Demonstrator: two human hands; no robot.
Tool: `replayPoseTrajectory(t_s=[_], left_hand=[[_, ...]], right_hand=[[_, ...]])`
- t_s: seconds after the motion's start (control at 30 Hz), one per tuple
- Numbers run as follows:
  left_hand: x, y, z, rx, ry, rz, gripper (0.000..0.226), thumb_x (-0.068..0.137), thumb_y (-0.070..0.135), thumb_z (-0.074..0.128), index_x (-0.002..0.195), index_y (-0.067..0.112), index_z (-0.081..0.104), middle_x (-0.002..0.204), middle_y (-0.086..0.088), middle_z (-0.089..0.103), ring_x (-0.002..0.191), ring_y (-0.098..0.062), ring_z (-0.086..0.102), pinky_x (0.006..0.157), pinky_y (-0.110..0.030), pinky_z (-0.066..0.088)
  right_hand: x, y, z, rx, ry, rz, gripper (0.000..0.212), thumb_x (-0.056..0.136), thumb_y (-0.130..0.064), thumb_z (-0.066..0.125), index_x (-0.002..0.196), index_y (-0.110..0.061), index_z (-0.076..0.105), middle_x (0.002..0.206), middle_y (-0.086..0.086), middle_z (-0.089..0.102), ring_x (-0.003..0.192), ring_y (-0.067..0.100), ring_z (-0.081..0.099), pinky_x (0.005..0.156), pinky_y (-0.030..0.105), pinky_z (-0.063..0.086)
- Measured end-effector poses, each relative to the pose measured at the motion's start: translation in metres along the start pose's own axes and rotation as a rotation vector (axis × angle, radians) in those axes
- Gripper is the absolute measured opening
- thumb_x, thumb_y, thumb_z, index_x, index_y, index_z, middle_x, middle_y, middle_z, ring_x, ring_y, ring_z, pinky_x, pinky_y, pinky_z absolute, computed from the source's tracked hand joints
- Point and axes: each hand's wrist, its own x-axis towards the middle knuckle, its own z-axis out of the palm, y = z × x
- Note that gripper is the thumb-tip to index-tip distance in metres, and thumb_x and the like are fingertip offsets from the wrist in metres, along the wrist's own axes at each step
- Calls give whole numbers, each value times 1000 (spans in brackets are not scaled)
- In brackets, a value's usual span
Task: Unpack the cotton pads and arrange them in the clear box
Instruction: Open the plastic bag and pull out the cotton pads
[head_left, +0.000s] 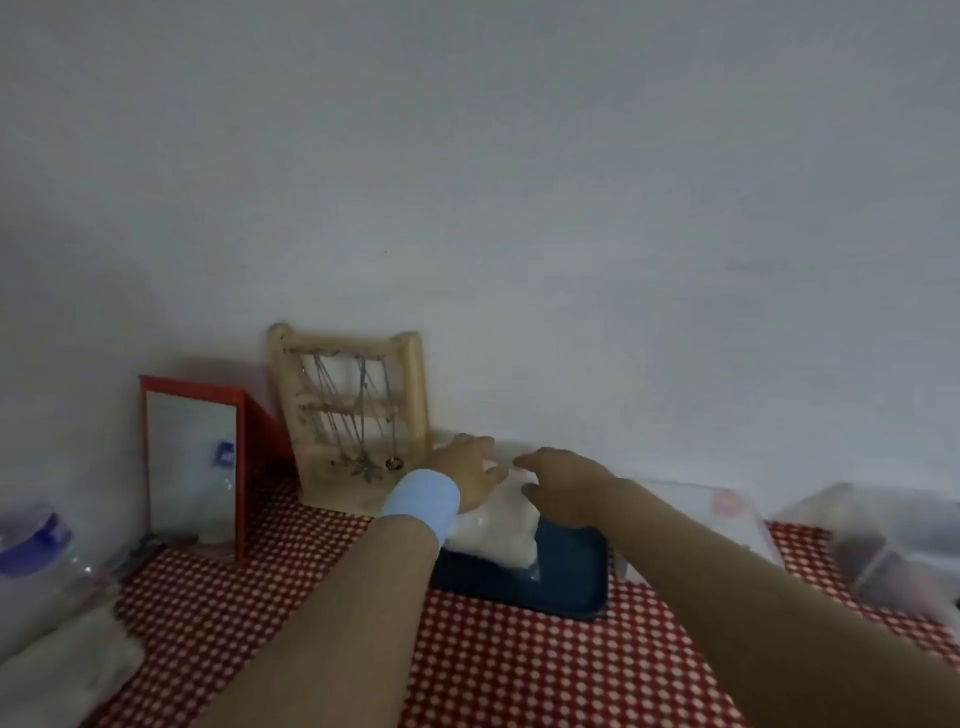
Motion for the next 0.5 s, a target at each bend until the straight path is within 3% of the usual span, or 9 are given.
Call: replayPoseTrajectory(t_s=[0.2, 0.27, 0.33, 0.4, 0.5], left_hand=[[6, -19, 32, 43, 18, -99, 113, 79, 77, 59, 161, 36, -7, 169, -5, 18, 153, -33, 21, 121, -48, 28], [0, -20, 33, 32, 75, -81, 128, 69, 78, 69, 161, 35, -10, 170, -3, 12, 154, -32, 19, 121, -48, 28], [-12, -21, 40, 12, 83, -73, 135, 65, 75, 75, 160, 35, -12, 169, -2, 19, 152, -32, 26, 119, -49, 33], [-30, -19, 49, -24, 110, -3, 133, 65, 65, 82, 160, 38, -7, 159, -2, 37, 142, -30, 41, 113, -46, 41], [-64, -15, 55, -139, 263, 151, 119, 67, 40, 91, 157, 40, 14, 142, 3, 41, 124, -21, 49, 100, -35, 45]], right_hand=[[7, 3, 34, 53, 54, -46, 61, 101, -43, 45, 157, -23, 29, 153, 4, 47, 136, 24, 48, 112, 39, 39], [4, 3, 39, 82, 108, -30, 74, 97, -40, 54, 159, -19, 20, 157, 7, 40, 140, 27, 43, 114, 40, 37], [-6, 4, 46, 114, 168, -12, 85, 93, -36, 59, 162, -19, 11, 160, 9, 34, 142, 29, 40, 115, 44, 37], [-21, 4, 53, 187, 230, -13, 81, 93, -31, 56, 162, -19, 14, 157, 11, 37, 138, 29, 44, 112, 41, 40], [-52, 1, 58, 215, 349, 18, 53, 98, -21, 45, 151, -19, 43, 143, 11, 51, 125, 27, 52, 96, 28, 47]])
